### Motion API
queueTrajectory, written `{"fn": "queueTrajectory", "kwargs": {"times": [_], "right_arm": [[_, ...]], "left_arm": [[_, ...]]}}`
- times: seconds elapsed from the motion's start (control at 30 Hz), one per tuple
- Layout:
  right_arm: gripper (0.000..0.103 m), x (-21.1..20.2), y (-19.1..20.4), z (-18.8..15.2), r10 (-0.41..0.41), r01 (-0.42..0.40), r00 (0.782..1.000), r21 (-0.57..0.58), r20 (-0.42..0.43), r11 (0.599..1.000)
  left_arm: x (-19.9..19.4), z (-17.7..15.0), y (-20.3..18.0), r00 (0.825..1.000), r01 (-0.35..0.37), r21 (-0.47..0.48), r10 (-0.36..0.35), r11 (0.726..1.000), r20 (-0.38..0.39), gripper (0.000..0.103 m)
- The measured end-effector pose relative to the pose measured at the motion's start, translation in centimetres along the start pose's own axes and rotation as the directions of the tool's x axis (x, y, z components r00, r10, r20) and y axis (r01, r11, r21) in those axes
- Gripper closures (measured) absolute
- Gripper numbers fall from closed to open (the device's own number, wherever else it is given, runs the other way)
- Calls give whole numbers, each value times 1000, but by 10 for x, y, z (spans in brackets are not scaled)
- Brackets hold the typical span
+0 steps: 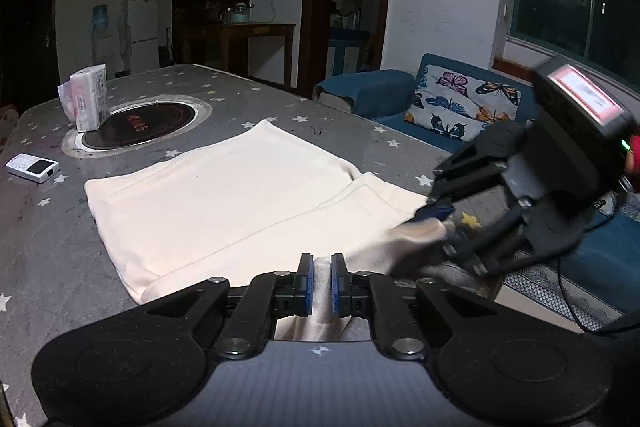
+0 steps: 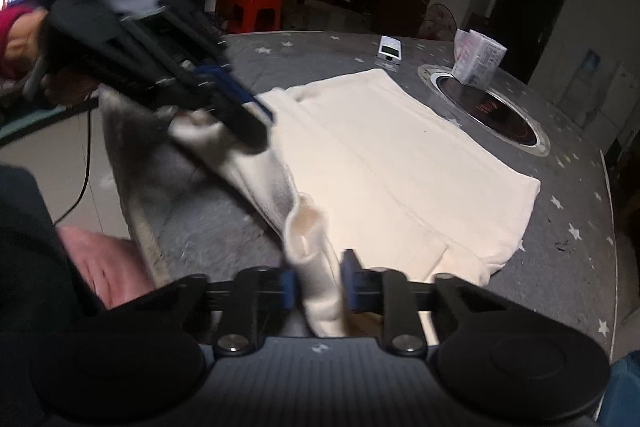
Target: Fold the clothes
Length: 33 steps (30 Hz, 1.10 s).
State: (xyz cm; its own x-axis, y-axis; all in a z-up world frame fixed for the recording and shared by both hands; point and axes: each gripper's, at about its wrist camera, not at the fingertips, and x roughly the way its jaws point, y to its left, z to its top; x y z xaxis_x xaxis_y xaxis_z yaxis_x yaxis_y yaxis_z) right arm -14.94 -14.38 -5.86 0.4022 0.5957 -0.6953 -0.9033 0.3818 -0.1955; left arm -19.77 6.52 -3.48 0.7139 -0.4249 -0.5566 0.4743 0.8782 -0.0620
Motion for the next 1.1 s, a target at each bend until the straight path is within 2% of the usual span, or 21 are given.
{"fn": "queueTrajectory", "kwargs": {"times": [0.03, 0.07, 0.1, 0.17, 0.27, 0.33, 0.43, 0.47, 0.5, 0.6, 0.67, 0.87, 1.1], "right_arm": [[88, 0, -2, 2, 3, -3, 1000, 9, 1, 1000], [89, 0, -5, 4, 6, -6, 1000, 18, 1, 1000], [91, 0, -7, 6, 8, -8, 1000, 27, 2, 1000], [91, 0, -12, 10, 14, -14, 1000, 45, 3, 999], [92, 0, -20, 16, 22, -22, 1000, 72, 5, 997], [92, 0, -24, 21, 27, -28, 1000, 90, 6, 996], [92, 0, -31, 26, 33, -34, 999, 114, 8, 993], [93, 0, -31, 26, 31, -32, 999, 117, 8, 993], [93, 0, -30, 25, 27, -28, 1000, 120, 9, 992], [95, -2, -28, 21, 17, -20, 1000, 127, 25, 992], [96, -6, -25, 19, 15, -20, 999, 135, 39, 991], [97, -30, -17, 17, 24, -34, 996, 119, 86, 992], [97, -75, 2, 17, 88, -96, 992, 85, 94, 992]], "left_arm": [[-4, -2, -1, 1000, -1, 6, 1, 1000, 1, 89], [-8, -3, -1, 1000, -3, 17, 3, 1000, 3, 82], [-13, -6, -3, 1000, -11, 34, 11, 999, 5, 69], [-19, -13, -8, 999, -38, 69, 38, 997, 3, 52], [-20, -22, -16, 996, -85, 132, 88, 988, -14, 46], [-16, -27, -18, 994, -100, 156, 106, 983, -32, 46], [-8, -33, -18, 989, -130, 198, 143, 971, -49, 47], [-5, -35, -18, 987, -138, 213, 153, 967, -55, 52], [-3, -36, -18, 985, -142, 227, 159, 963, -62, 64], [0, -39, -16, 982, -155, 253, 176, 955, -65, 84], [-4, -36, -14, 985, -146, 242, 164, 959, -57, 90], [-26, -30, -18, 991, -119, 224, 130, 967, -35, 92], [-74, -24, -33, 998, -47, 163, 51, 986, -24, 92]]}}
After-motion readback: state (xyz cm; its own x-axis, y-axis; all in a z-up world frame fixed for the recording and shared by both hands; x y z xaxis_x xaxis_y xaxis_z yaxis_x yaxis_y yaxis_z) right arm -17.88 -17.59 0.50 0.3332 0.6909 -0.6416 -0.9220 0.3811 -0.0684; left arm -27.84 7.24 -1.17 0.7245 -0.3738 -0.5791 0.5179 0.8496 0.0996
